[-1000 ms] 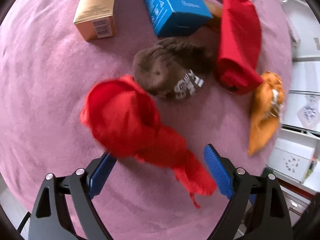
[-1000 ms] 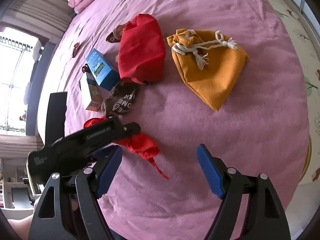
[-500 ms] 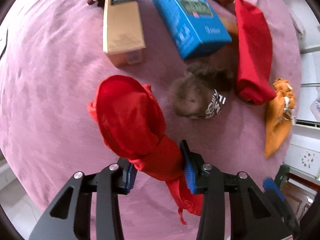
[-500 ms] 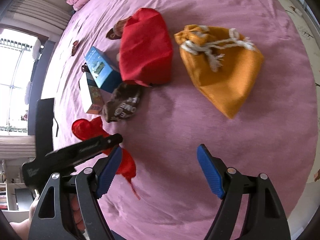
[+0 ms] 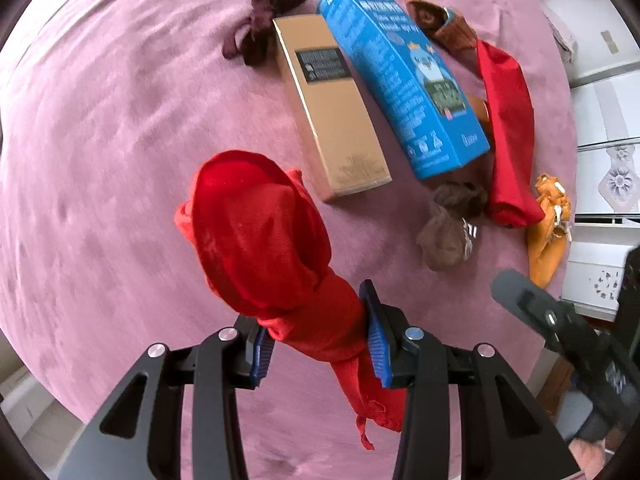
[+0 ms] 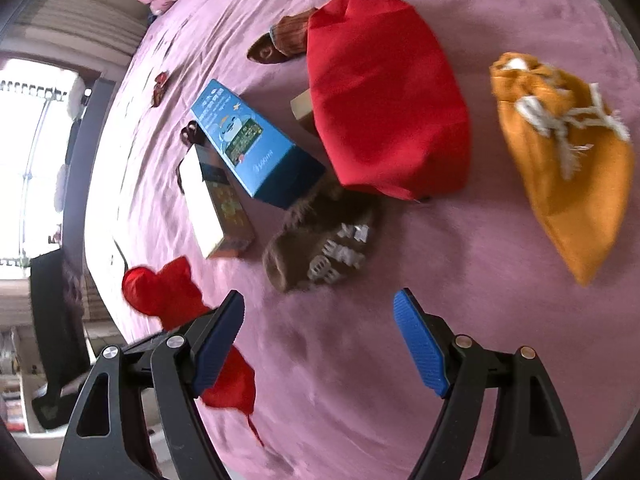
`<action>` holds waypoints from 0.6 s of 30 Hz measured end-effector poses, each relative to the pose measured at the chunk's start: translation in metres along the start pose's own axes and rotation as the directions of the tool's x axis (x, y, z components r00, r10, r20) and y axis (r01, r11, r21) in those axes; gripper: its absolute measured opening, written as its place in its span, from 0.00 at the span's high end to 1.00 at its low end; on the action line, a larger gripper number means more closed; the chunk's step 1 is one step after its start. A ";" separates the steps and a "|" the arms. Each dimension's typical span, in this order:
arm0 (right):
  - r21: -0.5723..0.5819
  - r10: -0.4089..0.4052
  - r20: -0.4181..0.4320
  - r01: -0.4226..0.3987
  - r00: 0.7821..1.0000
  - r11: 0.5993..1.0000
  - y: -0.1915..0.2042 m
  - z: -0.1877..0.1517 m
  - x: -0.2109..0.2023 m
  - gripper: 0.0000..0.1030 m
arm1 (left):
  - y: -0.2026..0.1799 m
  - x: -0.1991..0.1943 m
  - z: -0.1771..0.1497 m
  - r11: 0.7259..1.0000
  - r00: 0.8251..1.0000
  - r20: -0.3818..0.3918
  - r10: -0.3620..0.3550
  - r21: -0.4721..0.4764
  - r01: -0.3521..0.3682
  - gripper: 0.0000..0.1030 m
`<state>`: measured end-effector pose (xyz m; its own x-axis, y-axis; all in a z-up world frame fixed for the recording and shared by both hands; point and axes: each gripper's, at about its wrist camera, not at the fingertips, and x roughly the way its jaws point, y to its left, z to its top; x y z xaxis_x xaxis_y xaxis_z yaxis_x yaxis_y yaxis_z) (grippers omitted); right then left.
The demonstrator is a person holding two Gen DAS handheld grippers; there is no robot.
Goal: Collect trash
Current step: 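Grasp the brown plush toy with the right tool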
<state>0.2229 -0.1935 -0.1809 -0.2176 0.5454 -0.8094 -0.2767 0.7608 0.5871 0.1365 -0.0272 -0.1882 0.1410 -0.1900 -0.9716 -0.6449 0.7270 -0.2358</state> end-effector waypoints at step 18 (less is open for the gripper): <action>0.146 -0.077 -0.052 0.084 0.996 0.986 -0.002 0.003 0.030 0.85 | 0.058 -0.014 0.025 0.997 0.998 -0.045 -0.033 0.067 0.036 0.61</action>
<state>0.2197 -0.1777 -0.2059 -0.2438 0.4659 -0.8506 -0.1540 0.8473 0.5083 0.1154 0.0341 -0.1891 0.1285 -0.2432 -0.9614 -0.5880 0.7620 -0.2713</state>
